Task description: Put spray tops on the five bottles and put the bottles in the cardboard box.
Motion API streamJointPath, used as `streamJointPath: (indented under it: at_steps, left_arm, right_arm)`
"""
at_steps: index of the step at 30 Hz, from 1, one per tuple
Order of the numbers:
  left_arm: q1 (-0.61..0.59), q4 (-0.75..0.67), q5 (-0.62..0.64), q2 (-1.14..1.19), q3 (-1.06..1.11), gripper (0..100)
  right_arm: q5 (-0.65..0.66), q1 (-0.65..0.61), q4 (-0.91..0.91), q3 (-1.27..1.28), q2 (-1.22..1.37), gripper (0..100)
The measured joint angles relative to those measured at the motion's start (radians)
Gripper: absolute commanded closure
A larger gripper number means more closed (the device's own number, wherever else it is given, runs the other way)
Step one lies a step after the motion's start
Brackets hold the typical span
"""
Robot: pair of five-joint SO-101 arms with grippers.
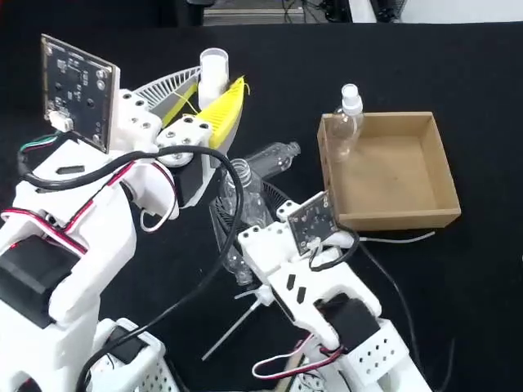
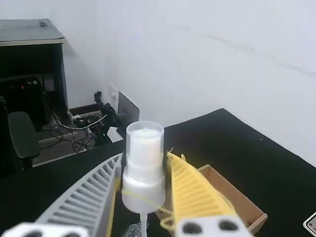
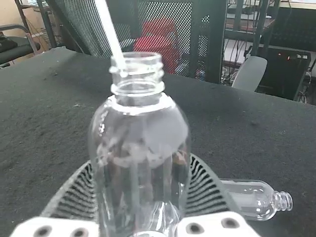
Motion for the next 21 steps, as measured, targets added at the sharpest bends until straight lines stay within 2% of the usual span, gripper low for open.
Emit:
streamJointPath:
  at_steps: [9,16,21]
  left_arm:
    - [0.000,0.020,0.000,0.000,0.014,97]
    - [0.005,0.002,0.000,0.000,0.233,97]
    - [0.005,0.002,0.000,0.000,0.272,97]
  right_arm:
    - [0.000,0.000,0.000,0.000,0.000,98.8]
    - [0.000,-0.005,0.000,0.000,0.000,98.8]
    - [0.000,-0.005,0.000,0.000,0.000,98.8]
